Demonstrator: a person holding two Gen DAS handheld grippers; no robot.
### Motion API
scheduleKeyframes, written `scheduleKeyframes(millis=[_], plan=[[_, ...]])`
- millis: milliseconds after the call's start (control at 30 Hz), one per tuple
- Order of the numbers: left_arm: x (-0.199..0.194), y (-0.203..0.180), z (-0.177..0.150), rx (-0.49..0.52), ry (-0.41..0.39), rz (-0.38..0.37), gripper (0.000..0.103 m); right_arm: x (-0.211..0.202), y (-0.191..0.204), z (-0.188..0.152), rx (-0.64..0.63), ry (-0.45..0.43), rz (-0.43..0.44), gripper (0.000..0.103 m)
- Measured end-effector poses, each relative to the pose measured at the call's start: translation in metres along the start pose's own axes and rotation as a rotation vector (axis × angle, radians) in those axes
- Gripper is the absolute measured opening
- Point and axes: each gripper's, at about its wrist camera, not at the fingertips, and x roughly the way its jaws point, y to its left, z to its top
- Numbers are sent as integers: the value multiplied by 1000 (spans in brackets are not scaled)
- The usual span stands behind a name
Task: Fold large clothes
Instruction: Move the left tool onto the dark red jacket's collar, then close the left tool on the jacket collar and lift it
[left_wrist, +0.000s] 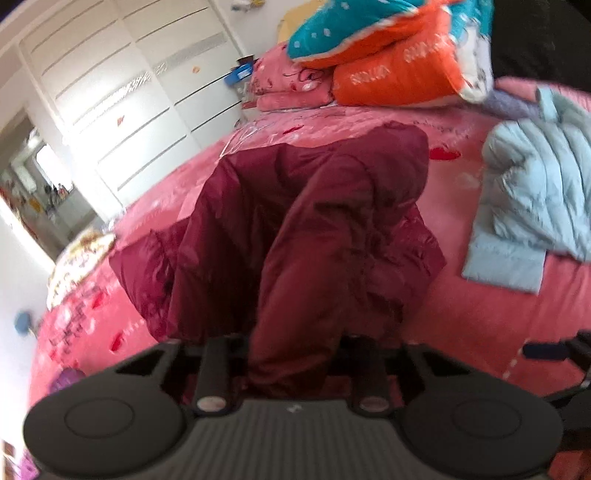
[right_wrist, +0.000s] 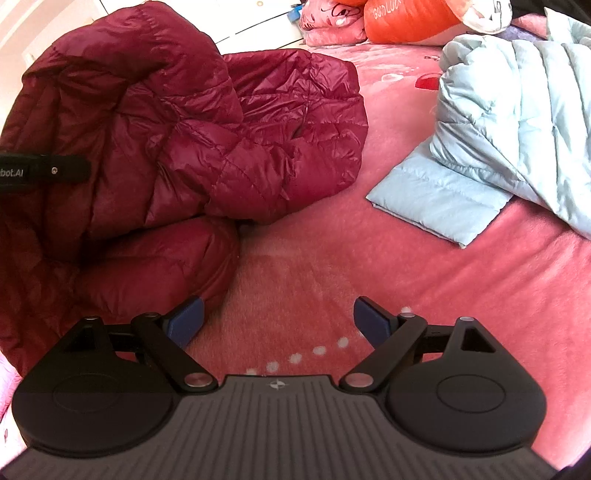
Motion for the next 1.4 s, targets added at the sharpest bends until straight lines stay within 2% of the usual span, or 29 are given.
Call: scheduleKeyframes(millis=[167, 367, 500, 700, 800, 1033, 1267, 1400], plan=[[-16, 22, -4, -171, -47, -41, 7, 3, -1, 0, 3, 7, 1, 103], [-52, 61, -7, -440, -114, -148, 5, 3, 2, -2, -12, 6, -15, 103], [-83, 89, -8, -587, -189, -181, 4, 3, 4, -4, -30, 2, -15, 103], [-135, 125, -14, -732, -300, -207, 3, -4, 9, -6, -70, -36, 15, 103], [-161, 143, -19, -800, -349, -214, 3, -15, 11, -6, -84, -80, 75, 103], [-205, 164, -33, -877, -414, -182, 3, -41, 45, -26, -292, -125, 191, 103], [-229, 187, -44, -967, -473, -134, 3, -91, 102, -73, -582, -155, 339, 103], [-241, 194, -48, -978, -490, -120, 3, -113, 132, -100, -697, -125, 449, 103]])
